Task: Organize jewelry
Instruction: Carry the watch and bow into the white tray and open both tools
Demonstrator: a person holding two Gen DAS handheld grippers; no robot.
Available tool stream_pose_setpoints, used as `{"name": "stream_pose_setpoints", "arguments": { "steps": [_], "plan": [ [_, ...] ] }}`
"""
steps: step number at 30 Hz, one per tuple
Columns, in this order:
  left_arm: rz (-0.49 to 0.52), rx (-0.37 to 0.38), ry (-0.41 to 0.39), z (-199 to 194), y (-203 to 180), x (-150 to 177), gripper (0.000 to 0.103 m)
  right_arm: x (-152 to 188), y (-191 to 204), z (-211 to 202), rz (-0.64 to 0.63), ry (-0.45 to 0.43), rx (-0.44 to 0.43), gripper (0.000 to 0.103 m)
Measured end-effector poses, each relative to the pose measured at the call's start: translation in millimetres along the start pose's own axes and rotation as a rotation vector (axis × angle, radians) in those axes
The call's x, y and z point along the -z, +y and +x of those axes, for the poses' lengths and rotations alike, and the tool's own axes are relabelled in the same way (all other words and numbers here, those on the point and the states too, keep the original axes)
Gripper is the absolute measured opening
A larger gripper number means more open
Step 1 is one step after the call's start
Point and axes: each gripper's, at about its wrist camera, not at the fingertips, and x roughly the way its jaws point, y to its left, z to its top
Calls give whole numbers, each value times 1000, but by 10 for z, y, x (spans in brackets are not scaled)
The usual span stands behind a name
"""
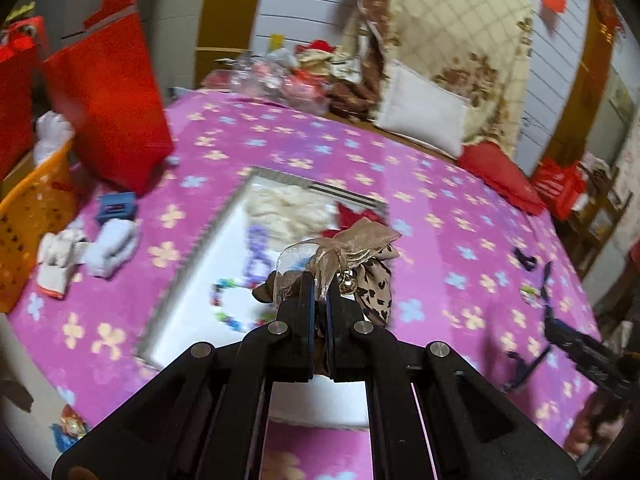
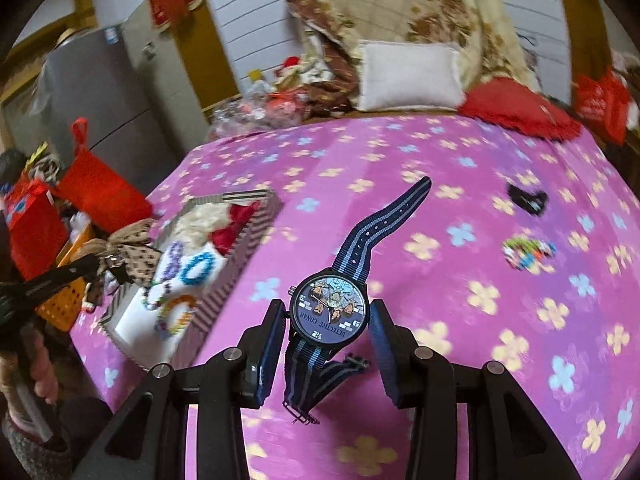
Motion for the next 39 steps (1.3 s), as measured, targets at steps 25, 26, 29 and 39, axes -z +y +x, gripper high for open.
{"name": "stream_pose_setpoints", "arguments": {
  "steps": [25,26,29,39],
  "plan": [
    [-57,-59,205,536,789,470,3,-332,1821,1485,-293,198,-16,41],
    [-59,-46,204,533,788,463,3,-322,1805,1582,-294,213,5,41],
    [-50,-20,190,506,781,453,3,-298,1748,1733,-298,237,54,41],
    [-94,110,107,310,833,376,23,-338,1654,1907,-237,259,93,43]
  ]
}}
